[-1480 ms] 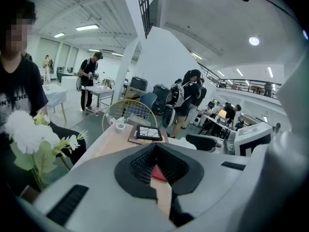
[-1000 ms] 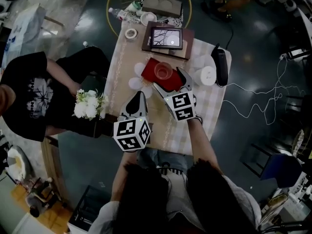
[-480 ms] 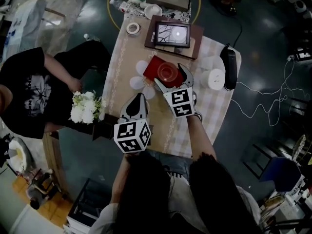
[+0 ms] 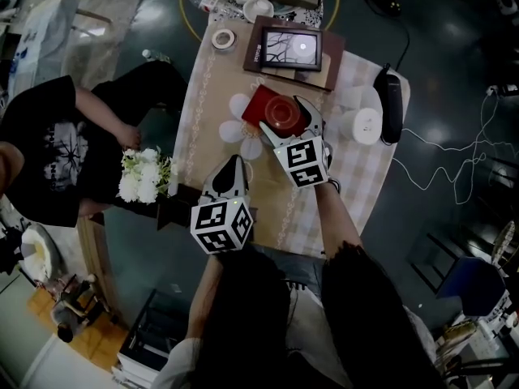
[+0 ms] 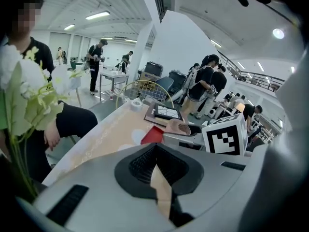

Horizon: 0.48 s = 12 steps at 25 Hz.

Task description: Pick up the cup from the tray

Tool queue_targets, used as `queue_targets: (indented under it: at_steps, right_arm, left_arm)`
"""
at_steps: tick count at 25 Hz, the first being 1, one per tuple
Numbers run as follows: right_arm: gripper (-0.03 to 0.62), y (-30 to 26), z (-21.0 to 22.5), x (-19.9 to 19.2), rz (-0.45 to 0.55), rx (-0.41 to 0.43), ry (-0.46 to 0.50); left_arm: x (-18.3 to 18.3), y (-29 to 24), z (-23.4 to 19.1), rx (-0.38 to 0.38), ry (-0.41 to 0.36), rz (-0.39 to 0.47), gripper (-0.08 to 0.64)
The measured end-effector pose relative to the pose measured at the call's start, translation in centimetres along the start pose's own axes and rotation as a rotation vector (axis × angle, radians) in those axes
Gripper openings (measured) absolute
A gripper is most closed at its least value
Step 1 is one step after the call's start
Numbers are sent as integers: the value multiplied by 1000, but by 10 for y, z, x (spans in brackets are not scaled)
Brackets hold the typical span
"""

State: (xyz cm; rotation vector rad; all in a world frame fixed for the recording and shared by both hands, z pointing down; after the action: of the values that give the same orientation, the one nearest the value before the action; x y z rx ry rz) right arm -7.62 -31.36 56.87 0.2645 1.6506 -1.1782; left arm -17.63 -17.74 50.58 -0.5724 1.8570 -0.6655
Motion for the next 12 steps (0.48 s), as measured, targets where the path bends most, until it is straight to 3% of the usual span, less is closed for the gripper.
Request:
queue_targets:
  at_steps: [12]
  right_arm:
    - [397, 36, -2, 9, 38, -12, -14]
  left_arm:
    - [13, 11, 17, -53, -41, 35, 8]
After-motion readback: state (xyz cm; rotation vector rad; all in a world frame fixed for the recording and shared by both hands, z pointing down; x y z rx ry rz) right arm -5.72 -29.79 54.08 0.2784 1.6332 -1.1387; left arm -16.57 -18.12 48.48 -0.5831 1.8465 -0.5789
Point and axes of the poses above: the fingertips, and each gripper's own axes: y backward along the fingers, z to its right, x out of its top, the point moved 6 cm from there along y, backward along the fingers, and after that the axes turned 1 degree about z, right-handed, at the moved point
